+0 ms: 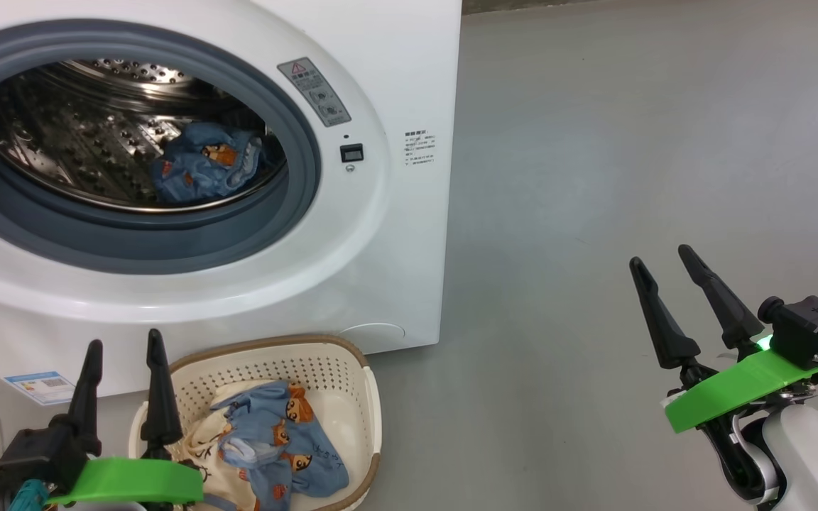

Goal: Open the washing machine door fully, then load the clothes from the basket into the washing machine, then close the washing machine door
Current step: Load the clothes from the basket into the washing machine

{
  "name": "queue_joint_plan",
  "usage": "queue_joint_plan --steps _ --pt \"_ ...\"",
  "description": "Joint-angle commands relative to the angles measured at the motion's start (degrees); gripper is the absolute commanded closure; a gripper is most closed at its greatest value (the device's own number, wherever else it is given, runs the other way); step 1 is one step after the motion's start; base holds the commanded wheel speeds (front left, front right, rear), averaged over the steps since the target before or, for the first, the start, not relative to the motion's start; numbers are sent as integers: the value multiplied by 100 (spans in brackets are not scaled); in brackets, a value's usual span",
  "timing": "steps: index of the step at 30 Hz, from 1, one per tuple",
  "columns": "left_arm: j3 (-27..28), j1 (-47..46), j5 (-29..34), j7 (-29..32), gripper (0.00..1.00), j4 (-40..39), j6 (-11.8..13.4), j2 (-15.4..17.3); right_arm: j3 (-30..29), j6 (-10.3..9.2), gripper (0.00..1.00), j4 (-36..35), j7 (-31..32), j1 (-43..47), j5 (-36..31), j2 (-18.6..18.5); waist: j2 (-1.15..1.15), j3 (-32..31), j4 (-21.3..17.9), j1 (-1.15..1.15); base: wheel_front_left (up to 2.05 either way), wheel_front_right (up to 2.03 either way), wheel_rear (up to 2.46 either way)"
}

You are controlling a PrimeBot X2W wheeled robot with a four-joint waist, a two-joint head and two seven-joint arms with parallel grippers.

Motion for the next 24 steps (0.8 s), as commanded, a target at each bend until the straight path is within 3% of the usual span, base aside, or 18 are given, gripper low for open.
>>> queue_joint_plan --steps 1,24 --pt "183 -31 51 -37 0 -190 47 52 26 33 0 -106 -46 82 -41 -80 0 2 4 0 0 0 0" --pt "208 22 90 -37 0 -210 0 -50 118 33 0 -86 -46 71 -16 -117 0 -4 -1 0 0 0 0"
